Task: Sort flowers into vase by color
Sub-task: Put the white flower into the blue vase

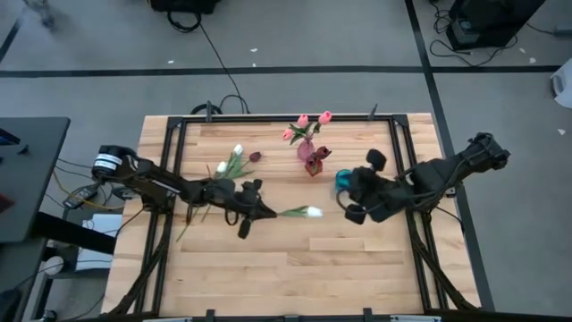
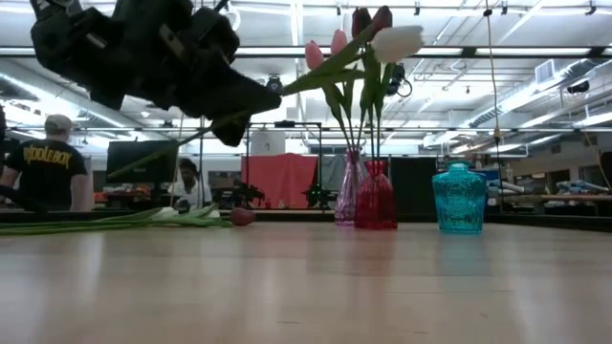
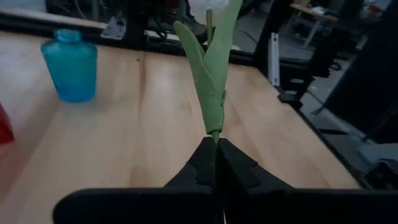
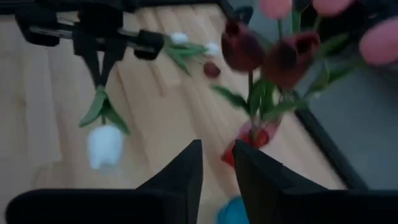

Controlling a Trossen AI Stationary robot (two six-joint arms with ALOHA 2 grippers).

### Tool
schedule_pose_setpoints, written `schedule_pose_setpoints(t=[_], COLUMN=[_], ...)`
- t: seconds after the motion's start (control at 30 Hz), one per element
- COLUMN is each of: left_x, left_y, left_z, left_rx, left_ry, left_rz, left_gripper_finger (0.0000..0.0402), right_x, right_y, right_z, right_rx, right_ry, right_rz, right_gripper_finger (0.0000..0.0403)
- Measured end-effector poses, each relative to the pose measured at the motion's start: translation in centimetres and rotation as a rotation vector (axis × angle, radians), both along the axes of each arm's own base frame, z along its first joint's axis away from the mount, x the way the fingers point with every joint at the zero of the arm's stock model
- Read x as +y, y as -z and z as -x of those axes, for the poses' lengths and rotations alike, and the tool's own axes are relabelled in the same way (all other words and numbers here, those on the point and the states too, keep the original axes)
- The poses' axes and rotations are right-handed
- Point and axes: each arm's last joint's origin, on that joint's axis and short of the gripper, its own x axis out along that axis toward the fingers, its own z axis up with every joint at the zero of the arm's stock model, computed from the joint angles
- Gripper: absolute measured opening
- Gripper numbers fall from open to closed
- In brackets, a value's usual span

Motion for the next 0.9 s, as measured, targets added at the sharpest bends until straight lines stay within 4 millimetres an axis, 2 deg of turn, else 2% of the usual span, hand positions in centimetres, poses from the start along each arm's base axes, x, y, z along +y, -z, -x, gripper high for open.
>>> schedule_pose_setpoints(t=[0.07, 0.17, 0.37, 0.53, 0.77, 0.9], left_x=[-0.4, -0.9, -1.8, -2.8, -4.8, -6.0], left_y=[-0.6, -1.8, -4.9, -6.1, -6.0, -6.6], left_z=[-0.8, -1.6, -2.9, -5.0, -9.8, -11.8], left_rx=[-0.027, -0.081, -0.28, -0.337, -0.384, -0.493], left_ry=[-0.027, -0.067, -0.108, -0.15, -0.273, -0.33], left_rz=[-0.032, -0.078, -0.07, -0.064, -0.123, -0.164], left_gripper_finger=[0.0006, 0.0006, 0.0011, 0.0013, 0.0014, 0.0014], right_x=[0.1, 0.3, 0.2, 0.5, 1.6, 2.1], right_y=[0.2, 1.4, 6.3, 9.1, 10.5, 10.1], right_z=[1.1, 2.2, 3.6, 3.4, 2.6, 3.8], right_rx=[0.018, 0.06, 0.061, -0.049, -0.17, -0.2], right_ry=[-0.018, -0.044, -0.028, -0.098, -0.324, -0.394], right_rz=[-0.058, -0.15, -0.154, -0.107, -0.022, -0.02], right_gripper_finger=[0.0093, 0.0087, 0.0089, 0.0089, 0.0118, 0.0152])
